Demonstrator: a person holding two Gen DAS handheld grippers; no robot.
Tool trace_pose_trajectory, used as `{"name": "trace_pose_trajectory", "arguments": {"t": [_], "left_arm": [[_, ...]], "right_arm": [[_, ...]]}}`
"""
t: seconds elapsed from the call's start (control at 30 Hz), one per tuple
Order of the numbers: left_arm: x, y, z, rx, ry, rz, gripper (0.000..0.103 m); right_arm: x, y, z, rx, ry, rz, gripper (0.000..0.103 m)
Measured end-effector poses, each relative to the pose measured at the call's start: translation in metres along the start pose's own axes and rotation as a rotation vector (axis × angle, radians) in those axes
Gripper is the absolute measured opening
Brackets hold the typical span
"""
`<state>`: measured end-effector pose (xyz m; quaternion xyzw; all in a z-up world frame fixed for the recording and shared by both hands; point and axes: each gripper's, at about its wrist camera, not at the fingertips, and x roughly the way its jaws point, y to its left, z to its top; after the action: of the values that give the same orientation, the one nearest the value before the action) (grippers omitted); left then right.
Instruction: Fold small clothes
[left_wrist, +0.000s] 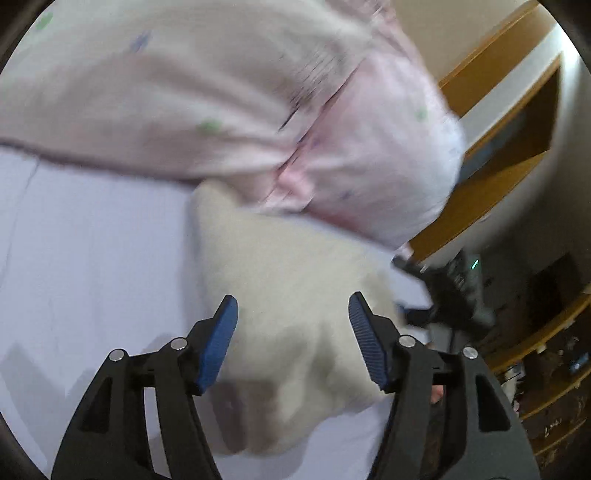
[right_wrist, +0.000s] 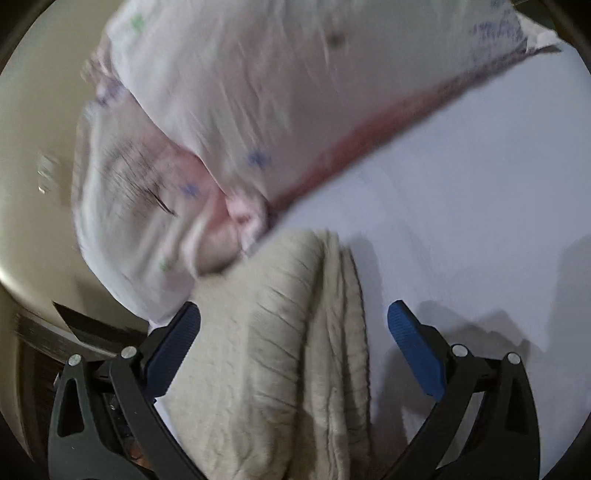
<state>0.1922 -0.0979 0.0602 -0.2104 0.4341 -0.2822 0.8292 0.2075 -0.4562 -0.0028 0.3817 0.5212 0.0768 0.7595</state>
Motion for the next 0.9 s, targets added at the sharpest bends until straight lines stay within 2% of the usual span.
{"name": "trace_pose_trajectory", "arguments": {"t": [0.07, 0.17, 0.23, 0.3, 0.33, 0.37, 0.4, 0.47, 0.5, 0.53, 0.6, 0.67, 0.7, 0.73, 0.77, 0.8, 0.83, 0.9], "left_arm": [[0.007, 0.003, -0.014, 0.004, 0.055, 0.046, 0.065], [0.011, 0.002, -0.019, 0.009, 0.065, 0.054, 0.073], [0.016, 0.007, -0.022, 0.011, 0.072, 0.069, 0.079], [0.022, 0.007, -0.025, -0.004, 0.087, 0.061, 0.08], [0.027, 0.01, -0.027, -0.024, 0.101, 0.041, 0.08], [0.035, 0.014, -0.027, -0.056, 0.121, -0.002, 0.077], [0.04, 0.016, -0.027, -0.07, 0.117, -0.027, 0.069], [0.038, 0.015, -0.025, -0.037, 0.114, -0.021, 0.054], [0.033, 0.018, -0.024, -0.038, 0.118, -0.044, 0.046], [0.024, 0.021, -0.023, -0.035, 0.121, -0.069, 0.044], [-0.004, 0.023, -0.023, 0.019, 0.091, -0.073, 0.042], [-0.036, 0.026, -0.027, 0.102, 0.03, 0.0, 0.043], [-0.043, 0.029, -0.027, 0.124, 0.019, 0.036, 0.046], [-0.051, 0.038, -0.029, 0.153, 0.015, 0.125, 0.047], [-0.053, 0.045, -0.03, 0.16, 0.019, 0.189, 0.051], [-0.054, 0.053, -0.031, 0.15, 0.027, 0.228, 0.053], [-0.06, 0.062, -0.033, 0.118, 0.021, 0.233, 0.056], [-0.077, 0.059, -0.037, 0.112, -0.062, 0.253, 0.062]], "right_arm": [[0.01, 0.0, -0.002, 0.001, 0.049, 0.014, 0.101], [0.021, 0.004, -0.006, -0.023, 0.088, 0.014, 0.101], [0.023, 0.008, -0.009, -0.049, 0.084, 0.008, 0.101], [0.023, 0.012, -0.012, -0.077, 0.073, -0.008, 0.081], [0.025, 0.014, -0.014, -0.092, 0.072, -0.017, 0.057], [0.028, 0.016, -0.016, -0.099, 0.077, -0.022, 0.049], [0.029, 0.017, -0.017, -0.101, 0.076, -0.01, 0.046], [0.027, 0.018, -0.017, -0.1, 0.059, 0.022, 0.039], [0.022, 0.021, -0.018, -0.098, 0.043, 0.084, 0.037], [0.019, 0.024, -0.019, -0.102, 0.036, 0.15, 0.036], [0.018, 0.036, -0.024, -0.131, 0.045, 0.25, 0.035], [0.029, 0.057, -0.031, -0.188, 0.08, 0.293, 0.037], [0.041, 0.072, -0.037, -0.234, 0.105, 0.27, 0.041], [0.049, 0.079, -0.041, -0.257, 0.114, 0.239, 0.051], [0.058, 0.089, -0.045, -0.302, 0.113, 0.155, 0.057], [0.06, 0.094, -0.047, -0.33, 0.099, 0.091, 0.057], [0.052, 0.096, -0.048, -0.341, 0.052, 0.038, 0.059], [0.026, 0.09, -0.046, -0.293, -0.034, 0.09, 0.063]]}}
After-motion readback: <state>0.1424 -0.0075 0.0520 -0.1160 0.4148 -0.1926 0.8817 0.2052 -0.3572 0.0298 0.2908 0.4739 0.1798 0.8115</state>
